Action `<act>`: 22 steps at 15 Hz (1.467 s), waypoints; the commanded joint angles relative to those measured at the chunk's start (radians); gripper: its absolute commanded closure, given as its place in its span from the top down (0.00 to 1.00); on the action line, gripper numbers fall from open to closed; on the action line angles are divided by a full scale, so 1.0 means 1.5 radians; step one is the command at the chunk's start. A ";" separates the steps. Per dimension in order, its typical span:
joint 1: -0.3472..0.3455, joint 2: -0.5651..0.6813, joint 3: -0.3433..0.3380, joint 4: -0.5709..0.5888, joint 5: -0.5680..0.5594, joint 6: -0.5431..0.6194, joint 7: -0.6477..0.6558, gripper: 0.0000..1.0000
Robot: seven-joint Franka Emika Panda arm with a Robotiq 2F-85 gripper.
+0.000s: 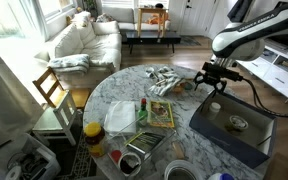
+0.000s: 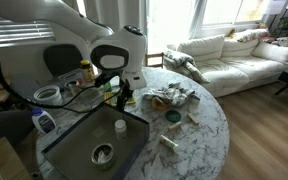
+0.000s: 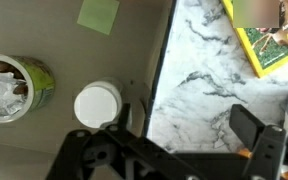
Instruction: Pick up the white and orange bottle and put it in the shoe box, pick up the yellow bottle with a foil top from the table and put it in the shoe box, pick up the shoe box and put it on top of the crisper drawer
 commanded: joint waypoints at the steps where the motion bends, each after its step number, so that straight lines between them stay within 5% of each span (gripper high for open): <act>1: 0.000 0.022 0.008 -0.010 0.025 0.065 -0.034 1.00; 17: 0.001 0.033 -0.017 -0.023 -0.049 0.113 -0.056 1.00; 20: 0.001 0.044 -0.015 -0.031 -0.048 0.130 -0.082 0.81; 22: 0.001 0.053 -0.017 -0.034 -0.052 0.129 -0.093 0.81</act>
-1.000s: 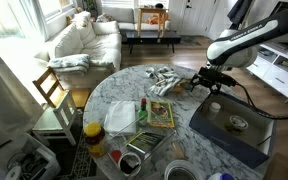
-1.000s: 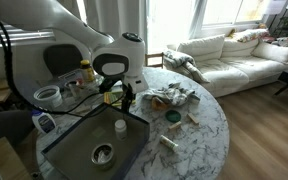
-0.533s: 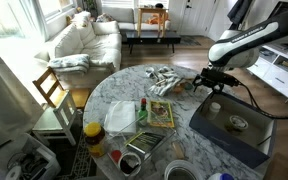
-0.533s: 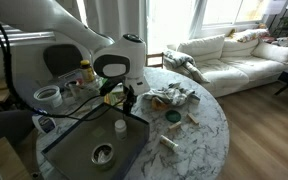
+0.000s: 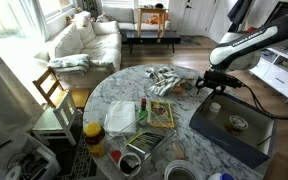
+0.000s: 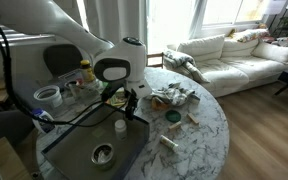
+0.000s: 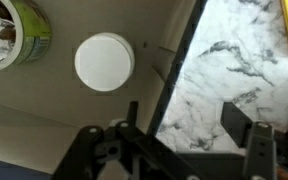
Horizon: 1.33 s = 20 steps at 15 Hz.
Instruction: Pick up the white and orange bottle and put it in the shoe box, pick up the yellow bottle with a foil top from the table and put it in the shoe box, pick up the shoe box and put it on top of the crisper drawer
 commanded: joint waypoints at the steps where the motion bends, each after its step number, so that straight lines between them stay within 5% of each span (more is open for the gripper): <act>1: 0.001 0.016 -0.002 -0.015 -0.003 0.017 -0.029 0.69; 9: 0.014 0.044 -0.007 0.005 -0.038 -0.009 -0.038 0.01; 20: 0.074 0.025 -0.005 0.101 -0.194 -0.276 -0.017 0.01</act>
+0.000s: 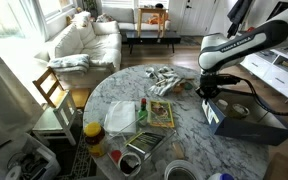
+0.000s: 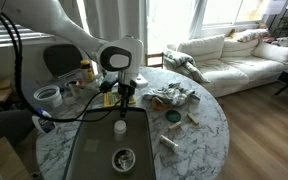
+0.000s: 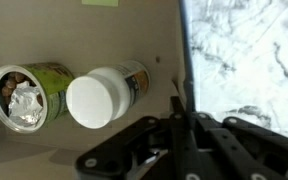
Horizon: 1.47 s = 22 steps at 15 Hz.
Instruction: Pick up the white and orange bottle and put it in the shoe box, pick up the yellow bottle with a foil top from the table and put it in the shoe box, pick up the shoe box and put it on top of the crisper drawer
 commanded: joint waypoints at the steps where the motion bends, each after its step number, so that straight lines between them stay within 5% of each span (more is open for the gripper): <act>1: 0.026 -0.015 -0.004 0.030 -0.056 -0.087 0.016 0.01; 11: 0.043 -0.093 0.039 0.040 -0.030 -0.131 -0.010 0.01; 22: 0.069 -0.163 0.126 0.089 0.042 -0.276 -0.085 0.01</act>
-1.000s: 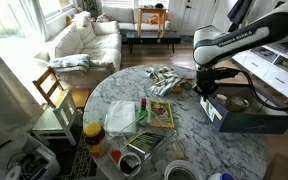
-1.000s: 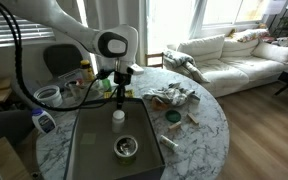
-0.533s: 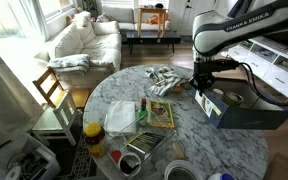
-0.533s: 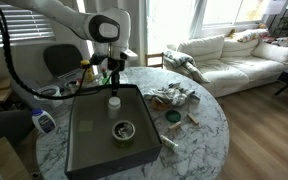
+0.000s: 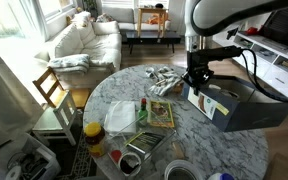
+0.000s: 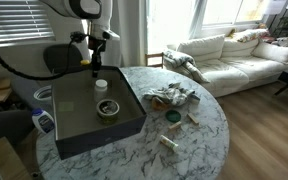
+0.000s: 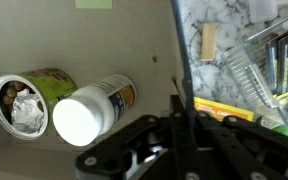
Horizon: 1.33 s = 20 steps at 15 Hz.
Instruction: Pick up the white and orange bottle and put it in the shoe box, pick up the yellow bottle with a foil top from the table and put it in the shoe box, pick up the shoe box and put it on top of the crisper drawer
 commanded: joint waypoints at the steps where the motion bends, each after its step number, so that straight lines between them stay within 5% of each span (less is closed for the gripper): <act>1: -0.004 -0.015 0.011 0.013 0.042 -0.031 -0.054 0.01; 20: 0.018 0.012 0.030 0.042 0.051 -0.022 -0.064 0.01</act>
